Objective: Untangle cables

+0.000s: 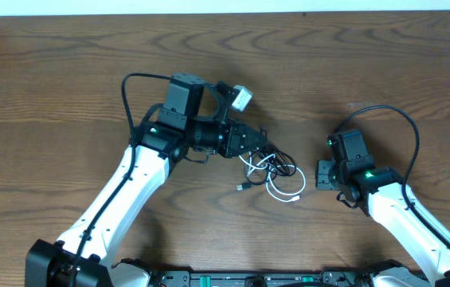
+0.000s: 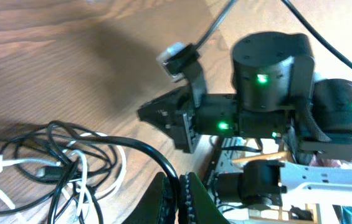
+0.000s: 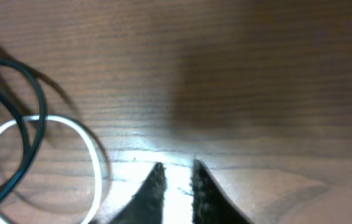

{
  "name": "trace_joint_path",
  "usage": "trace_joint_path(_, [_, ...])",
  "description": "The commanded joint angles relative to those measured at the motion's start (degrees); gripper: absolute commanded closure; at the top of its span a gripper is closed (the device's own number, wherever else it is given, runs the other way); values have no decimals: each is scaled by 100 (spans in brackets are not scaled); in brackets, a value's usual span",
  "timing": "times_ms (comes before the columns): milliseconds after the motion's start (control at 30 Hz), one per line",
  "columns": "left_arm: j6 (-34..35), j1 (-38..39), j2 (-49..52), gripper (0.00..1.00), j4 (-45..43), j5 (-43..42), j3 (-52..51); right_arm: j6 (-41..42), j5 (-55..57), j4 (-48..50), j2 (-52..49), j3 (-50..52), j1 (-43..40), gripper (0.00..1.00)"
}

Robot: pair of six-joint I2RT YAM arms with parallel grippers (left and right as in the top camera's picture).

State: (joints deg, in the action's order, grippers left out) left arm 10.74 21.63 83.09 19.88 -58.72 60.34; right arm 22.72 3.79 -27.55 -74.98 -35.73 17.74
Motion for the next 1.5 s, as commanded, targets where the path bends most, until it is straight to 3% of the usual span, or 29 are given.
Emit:
trace_joint_path(0, [-63, -72, -81, 92, 153, 358, -11, 136, -229, 160, -4, -15, 20, 82])
trace_joint_path(200, [-63, -33, -81, 92, 225, 435, -11, -1480, -3499, 1134, -4, -15, 22, 55])
trace_joint_path(333, [-57, -35, -87, 92, 188, 389, -9, -1517, -4148, 1484, -4, -15, 37, 47])
trace_joint_path(933, [249, 415, -1296, 93, -39, 1043, 66, -1921, -4183, 1432, -4, -7, 133, 46])
trace_joint_path(1200, [249, 710, -1257, 93, -70, 1255, 66, -1912, -4273, 1703, -4, -7, 439, 49])
trace_joint_path(1367, [269, 822, -1226, 93, -76, 1464, 66, -1915, -4962, 1971, -4, -7, 448, 49])
trace_joint_path(1467, [348, 820, -1226, 92, -144, 1460, 66, -1915, -4863, 1937, -4, -7, 450, 54])
